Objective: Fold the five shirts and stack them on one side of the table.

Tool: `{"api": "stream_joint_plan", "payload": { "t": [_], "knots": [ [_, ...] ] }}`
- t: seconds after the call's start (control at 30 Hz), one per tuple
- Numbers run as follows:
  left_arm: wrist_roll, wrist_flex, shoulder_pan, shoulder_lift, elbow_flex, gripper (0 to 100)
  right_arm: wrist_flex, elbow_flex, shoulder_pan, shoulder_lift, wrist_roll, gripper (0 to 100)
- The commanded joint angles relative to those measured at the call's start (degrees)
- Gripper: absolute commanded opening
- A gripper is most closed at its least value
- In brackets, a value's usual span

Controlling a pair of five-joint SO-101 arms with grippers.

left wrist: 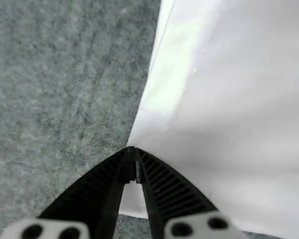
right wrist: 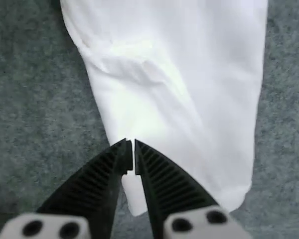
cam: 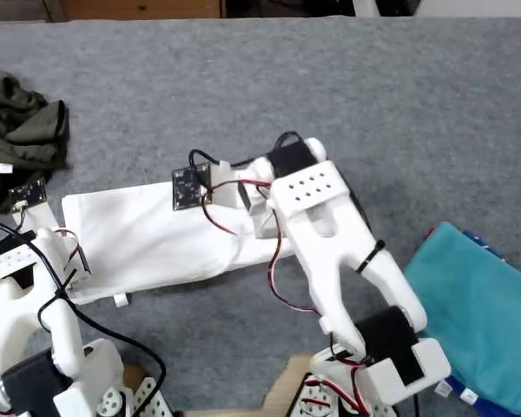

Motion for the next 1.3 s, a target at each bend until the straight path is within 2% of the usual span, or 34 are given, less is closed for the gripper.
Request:
{"api": "stream_joint_plan", "payload": {
  "t": [0.0, 0.23, 0.33, 0.43, 0.63, 0.77, 0.87, 0.93, 1.07, 1.17, 1.27],
  "knots": [
    [-0.1, -0.4, 0.5, -0.7, -0.1, 2, -8.4, 4.1, -0.5, 1.2, -4.5, 0.5],
    [-0.1, -0.3, 0.4, -1.0, -0.4, 2, -21.3, 0.3, -0.8, 18.0, -11.6, 0.5],
    [-0.1, 0.4, 0.2, -1.1, -0.6, 2, -18.0, -5.3, -0.5, 24.5, -11.9, 0.5],
    [-0.1, 6.7, 0.0, -1.1, -4.6, 2, -14.0, -8.7, -0.4, 25.9, -11.6, 0.5],
    [0.3, 20.3, 0.5, -1.1, -23.0, 2, -9.8, -8.6, -0.2, 14.3, -13.5, 0.5],
    [0.4, 23.5, 4.0, -0.4, -32.2, 2, -3.4, -9.7, -0.1, -0.2, -14.2, 0.5],
    [3.2, 21.2, 7.6, -0.3, -33.1, 2, -4.1, -9.8, 3.2, -6.7, -13.8, 0.5],
    [6.0, 15.4, 8.6, 1.2, -31.3, 2, -6.9, -9.8, 6.5, -5.9, -13.8, 0.5],
    [12.4, 6.8, 8.7, 7.9, -29.8, 2, -13.9, -9.5, 12.4, 3.4, -13.8, 0.5],
    [12.5, 3.3, 8.8, 16.0, -30.2, 2, -20.4, -10.1, 15.4, 12.8, -13.9, 0.5],
    [12.5, -1.9, 8.2, 24.3, -30.3, 2, -22.5, -13.8, 17.6, 22.0, -14.1, 0.5]
  ]
}}
